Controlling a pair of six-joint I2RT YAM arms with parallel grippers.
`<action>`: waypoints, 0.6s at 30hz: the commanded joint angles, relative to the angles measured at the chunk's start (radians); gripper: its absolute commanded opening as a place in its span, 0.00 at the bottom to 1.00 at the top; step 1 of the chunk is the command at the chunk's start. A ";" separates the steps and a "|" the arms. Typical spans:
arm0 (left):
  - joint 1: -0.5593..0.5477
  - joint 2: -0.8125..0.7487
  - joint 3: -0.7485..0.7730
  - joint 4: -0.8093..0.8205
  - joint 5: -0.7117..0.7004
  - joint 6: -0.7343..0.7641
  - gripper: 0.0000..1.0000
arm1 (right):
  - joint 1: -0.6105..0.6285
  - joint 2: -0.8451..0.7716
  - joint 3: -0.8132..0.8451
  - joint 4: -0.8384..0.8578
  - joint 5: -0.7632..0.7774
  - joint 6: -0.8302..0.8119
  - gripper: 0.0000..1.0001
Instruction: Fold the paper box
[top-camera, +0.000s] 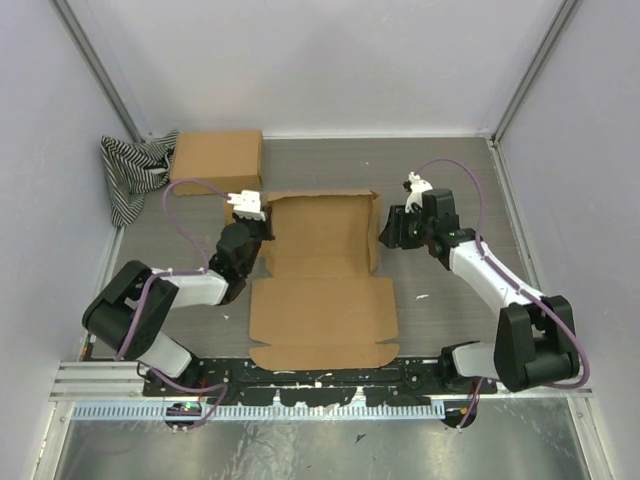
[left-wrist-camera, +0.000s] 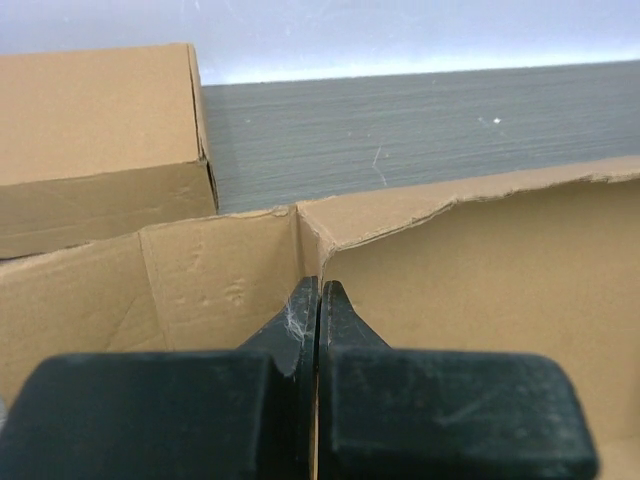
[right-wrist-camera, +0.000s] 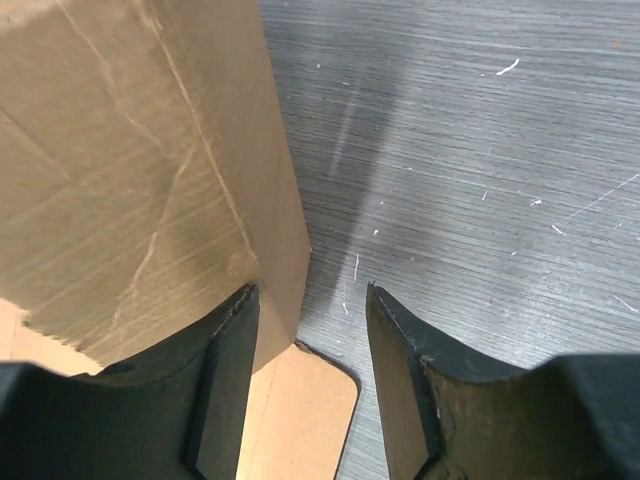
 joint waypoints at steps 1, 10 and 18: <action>-0.003 -0.079 -0.050 0.119 0.043 -0.024 0.00 | 0.004 -0.083 -0.003 0.121 -0.019 0.014 0.54; -0.003 -0.099 -0.117 0.249 0.131 0.003 0.00 | 0.004 -0.072 0.117 0.048 -0.100 -0.026 0.59; -0.004 -0.110 -0.165 0.316 0.163 0.016 0.00 | 0.021 -0.093 0.164 -0.104 -0.040 -0.042 0.59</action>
